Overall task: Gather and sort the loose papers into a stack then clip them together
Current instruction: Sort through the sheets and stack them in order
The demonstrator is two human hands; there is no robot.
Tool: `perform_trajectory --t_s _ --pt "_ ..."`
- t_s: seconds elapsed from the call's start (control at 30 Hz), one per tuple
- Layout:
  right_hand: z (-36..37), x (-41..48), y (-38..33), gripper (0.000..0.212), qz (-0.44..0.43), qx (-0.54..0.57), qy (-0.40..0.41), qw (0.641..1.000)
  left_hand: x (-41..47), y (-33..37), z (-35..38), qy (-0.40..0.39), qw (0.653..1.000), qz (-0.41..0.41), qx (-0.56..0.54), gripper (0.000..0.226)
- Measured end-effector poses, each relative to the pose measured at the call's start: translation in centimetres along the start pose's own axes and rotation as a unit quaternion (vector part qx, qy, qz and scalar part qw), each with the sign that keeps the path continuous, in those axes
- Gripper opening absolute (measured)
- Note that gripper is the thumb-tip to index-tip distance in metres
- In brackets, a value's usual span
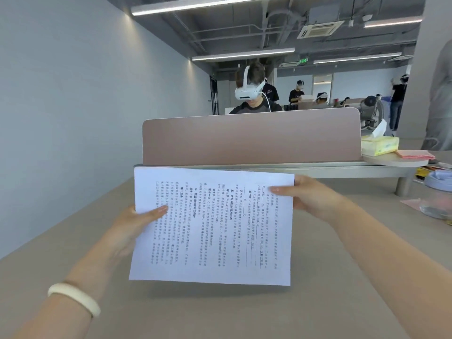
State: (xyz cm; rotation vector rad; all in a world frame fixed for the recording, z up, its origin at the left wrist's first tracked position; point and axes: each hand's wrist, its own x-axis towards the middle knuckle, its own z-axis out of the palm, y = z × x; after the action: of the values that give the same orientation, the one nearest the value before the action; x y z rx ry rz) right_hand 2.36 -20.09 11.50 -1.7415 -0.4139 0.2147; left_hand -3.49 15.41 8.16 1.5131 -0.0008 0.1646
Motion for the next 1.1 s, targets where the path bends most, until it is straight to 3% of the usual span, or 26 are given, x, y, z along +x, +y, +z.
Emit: perform_trajectory --t_s 0.13,0.3,0.33,0.43,0.47,0.5,0.6,0.67,0.77,0.83,0.9,1.0,1.03,1.1 --pt "3.0 0.2 3.8 0.031 -0.003 0.089 0.039 0.995 -0.1 -0.7 1.1 0.034 0.999 0.031 0.005 0.018" --pt "2.9 0.9 2.2 0.031 -0.050 0.103 0.063 0.991 -0.2 -0.9 0.6 0.041 0.998 0.051 -0.010 0.025" --pt "3.2 0.9 2.7 0.031 -0.043 0.091 0.058 0.993 -0.5 -1.7 0.6 0.046 0.998 0.038 -0.010 0.029" --pt "4.7 0.1 5.9 0.022 0.016 0.079 0.062 0.995 -1.5 -4.6 0.7 0.038 0.999 -0.003 -0.015 0.075" --pt "5.1 -0.2 7.1 0.023 0.033 0.089 0.061 0.994 -1.6 -5.1 0.6 0.036 0.999 -0.006 -0.014 0.082" --pt "5.4 -0.3 7.9 0.025 0.046 0.094 0.064 0.992 -1.6 -5.5 0.6 0.041 0.999 -0.006 -0.010 0.079" --pt "5.3 0.1 7.3 0.022 0.037 0.060 0.093 0.993 -1.2 -5.1 0.4 0.039 0.999 -0.009 -0.001 0.036" --pt "4.2 0.7 4.4 0.025 0.018 0.018 0.103 0.994 -0.5 -4.4 -1.1 0.058 0.998 0.015 0.000 0.029" --pt "2.1 1.2 -2.7 0.023 -0.027 -0.105 0.083 0.991 0.7 -1.1 -3.3 0.165 0.980 0.104 -0.026 0.024" --pt "1.7 1.7 -7.7 0.019 -0.062 -0.256 0.060 0.963 1.2 2.2 -2.7 0.196 0.964 0.178 0.012 0.036" --pt "2.9 2.5 -11.7 0.019 -0.091 -0.415 0.035 0.904 1.8 4.8 -0.7 0.132 0.967 0.206 0.073 0.056" --pt "6.0 3.8 -14.8 0.030 -0.127 -0.537 -0.003 0.834 1.6 5.8 2.6 -0.050 0.986 0.092 0.133 0.074" --pt "7.0 4.1 -15.1 0.030 -0.130 -0.554 -0.018 0.822 1.3 5.0 3.2 -0.069 0.989 0.051 0.124 0.075" --pt "8.1 4.4 -14.9 0.021 -0.127 -0.581 -0.042 0.803 0.5 3.0 4.4 -0.046 0.997 0.016 0.066 0.046"
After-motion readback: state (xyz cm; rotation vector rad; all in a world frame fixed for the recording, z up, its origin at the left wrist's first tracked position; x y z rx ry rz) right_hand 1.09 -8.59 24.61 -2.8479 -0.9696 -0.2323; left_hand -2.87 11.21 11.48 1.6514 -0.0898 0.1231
